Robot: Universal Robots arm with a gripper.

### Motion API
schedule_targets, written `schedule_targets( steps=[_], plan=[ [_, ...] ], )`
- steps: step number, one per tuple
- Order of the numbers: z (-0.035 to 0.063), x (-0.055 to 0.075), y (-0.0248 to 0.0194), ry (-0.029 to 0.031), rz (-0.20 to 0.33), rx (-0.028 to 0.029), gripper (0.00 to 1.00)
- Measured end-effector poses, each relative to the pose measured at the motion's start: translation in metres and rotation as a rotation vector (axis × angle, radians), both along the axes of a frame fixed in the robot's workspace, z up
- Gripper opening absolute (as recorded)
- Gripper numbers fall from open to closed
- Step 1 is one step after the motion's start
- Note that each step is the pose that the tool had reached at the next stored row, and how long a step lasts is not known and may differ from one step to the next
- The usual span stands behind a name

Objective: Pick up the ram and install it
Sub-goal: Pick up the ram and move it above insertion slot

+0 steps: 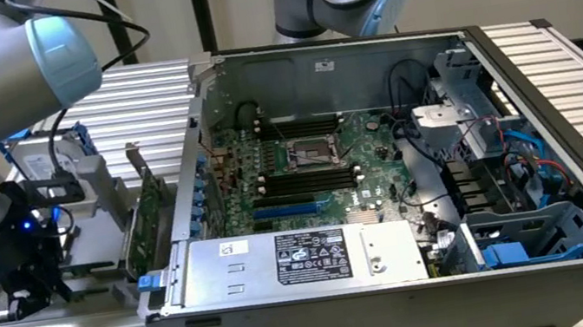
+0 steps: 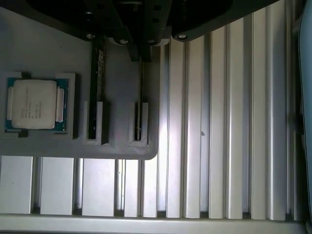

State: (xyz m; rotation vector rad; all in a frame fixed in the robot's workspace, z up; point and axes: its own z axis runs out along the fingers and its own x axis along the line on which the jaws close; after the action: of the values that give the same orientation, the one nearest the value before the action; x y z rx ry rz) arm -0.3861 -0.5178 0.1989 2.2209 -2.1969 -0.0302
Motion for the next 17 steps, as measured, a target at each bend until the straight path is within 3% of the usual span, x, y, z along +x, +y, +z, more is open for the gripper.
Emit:
schedule_targets(
  steps=[7, 17],
  plan=[
    [0.0147, 0.000, 0.0000, 0.0000, 0.000, 0.0001, 0.00],
    [0.0590, 0.000, 0.0000, 0.0000, 0.000, 0.0004, 0.00]
  ],
)
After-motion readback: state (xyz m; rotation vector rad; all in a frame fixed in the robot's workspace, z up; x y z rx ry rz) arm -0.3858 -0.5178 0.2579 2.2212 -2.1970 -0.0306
